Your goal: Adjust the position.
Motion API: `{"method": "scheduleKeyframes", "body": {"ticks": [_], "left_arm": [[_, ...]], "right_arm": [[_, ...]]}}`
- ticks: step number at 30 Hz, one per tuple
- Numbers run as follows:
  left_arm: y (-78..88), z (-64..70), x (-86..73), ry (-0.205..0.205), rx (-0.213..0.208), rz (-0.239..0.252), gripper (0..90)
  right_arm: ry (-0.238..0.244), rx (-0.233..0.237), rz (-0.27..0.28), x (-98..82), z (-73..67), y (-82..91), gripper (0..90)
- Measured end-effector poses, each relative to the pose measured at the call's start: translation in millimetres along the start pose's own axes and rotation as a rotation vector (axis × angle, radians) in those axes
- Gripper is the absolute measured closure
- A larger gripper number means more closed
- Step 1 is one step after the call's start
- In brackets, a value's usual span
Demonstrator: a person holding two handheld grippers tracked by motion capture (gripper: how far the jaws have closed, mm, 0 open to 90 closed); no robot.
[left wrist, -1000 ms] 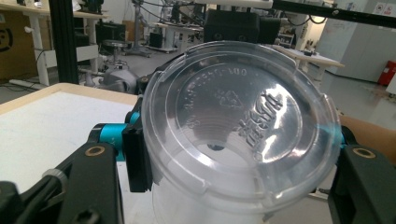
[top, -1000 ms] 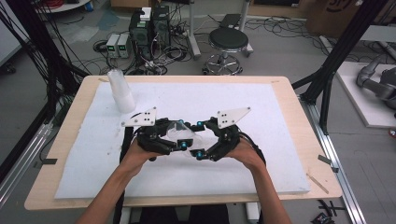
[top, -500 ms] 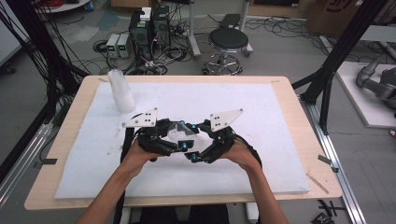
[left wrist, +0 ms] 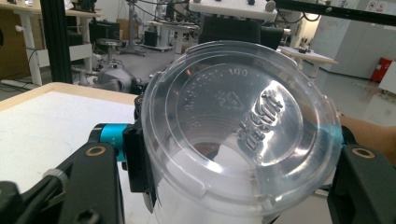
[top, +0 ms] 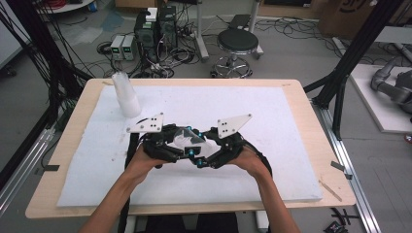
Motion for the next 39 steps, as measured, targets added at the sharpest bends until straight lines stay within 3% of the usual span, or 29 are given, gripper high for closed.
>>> {"method": "scheduleKeyframes", "body": {"ticks": [2, 3, 4, 5, 6, 8, 12, 14, 15, 16, 17, 19, 21, 23, 24, 26, 27, 29, 30, 31, 34, 39], "left_arm": [[-0.6, -1.3, -0.8, -0.006, 0.026, -0.017, 28.1], [-0.6, -1.3, -0.8, -0.006, 0.026, -0.017, 18.3], [-1.2, -2.5, -1.6, -0.007, 0.048, -0.033, 18.3], [-0.9, -3.8, -2.1, -0.003, 0.065, -0.041, 6.4], [0.5, -4.6, -2.2, -0.002, 0.063, -0.036, 4.1], [2.7, -4.6, -1.4, -0.008, 0.06, -0.025, 4.0], [6.6, -4.5, 0.0, -0.016, 0.07, -0.053, 4.1], [9.8, -4.7, 1.9, -0.035, 0.079, -0.11, 4.1], [12.2, -4.7, 5.3, -0.06, 0.091, -0.166, 4.1], [12.2, -4.7, 5.3, -0.06, 0.091, -0.166, 4.1], [14.1, -5.0, 8.3, -0.068, 0.089, -0.196, 4.1], [15.8, -6.2, 12.5, -0.056, 0.062, -0.254, 4.1], [15.8, -7.1, 14.8, -0.059, 0.048, -0.354, 4.1], [14.8, -7.2, 15.6, -0.075, 0.024, -0.486, 4.1], [14.0, -6.9, 15.8, -0.08, 0.015, -0.544, 4.1], [12.8, -6.4, 15.7, -0.076, -0.005, -0.626, 4.1], [12.2, -7.0, 15.4, -0.076, -0.015, -0.671, 4.1], [11.5, -7.7, 14.5, -0.066, -0.024, -0.738, 4.1], [11.2, -8.0, 14.2, -0.069, -0.036, -0.778, 4.1], [10.4, -8.1, 13.2, -0.07, -0.046, -0.817, 4.1], [7.6, -7.5, 10.5, -0.064, -0.062, -0.867, 4.1], [4.8, -8.9, 10.0, -0.074, -0.074, -0.881, 4.1]], "right_arm": [[-0.003, -0.002, -0.002, -0.3, 0.2, 0.0, 33.3], [-0.003, -0.002, -0.002, -0.3, 0.2, 0.0, 33.3], [0.002, -0.003, -0.001, -0.2, 0.8, 0.1, 33.4], [-0.004, -0.004, 0.0, -0.4, 0.9, 0.7, 33.4], [-0.009, -0.008, -0.002, -0.5, 1.1, 1.3, 33.4], [-0.014, -0.015, -0.001, -0.8, 2.2, 2.2, 33.4], [-0.016, -0.023, -0.009, -1.7, 3.2, 3.8, 33.4], [-0.02, -0.031, -0.014, -2.2, 2.8, 5.2, 33.4], [-0.019, -0.035, -0.039, -3.2, 1.8, 7.6, 33.4], [-0.019, -0.035, -0.039, -3.2, 1.8, 7.6, 33.4], [-0.014, -0.055, -0.085, -3.9, 1.8, 10.8, 33.5], [-0.022, -0.063, -0.106, -3.9, 1.7, 11.9, 33.6], [-0.036, -0.088, -0.182, -2.8, 1.6, 14.8, 33.6], [-0.04, -0.105, -0.252, -1.3, 1.0, 16.7, 33.7], [-0.047, -0.12, -0.332, 0.6, 0.1, 18.2, 33.9], [-0.047, -0.123, -0.36, 1.6, 0.0, 18.5, 33.9], [-0.058, -0.132, -0.45, 5.3, -1.7, 18.9, 34.0], [-0.065, -0.136, -0.524, 8.2, -2.1, 18.6, 34.0], [-0.065, -0.136, -0.524, 8.2, -2.1, 18.6, 34.0], [-0.065, -0.143, -0.564, 9.7, -2.5, 18.2, 34.0], [-0.073, -0.145, -0.662, 13.8, -2.5, 15.9, 34.0], [-0.064, -0.131, -0.715, 17.8, -3.6, 10.3, 33.9]]}}
Point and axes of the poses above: each handheld gripper's, and its own axes: y roughly backward along the jaws, x roughly out of its top, z roughly to its right, the point moved 4 cm from there along -y, roughly forward along the jaws, and after that the axes turned 8 degrees about -y, right-handed, at the moved point
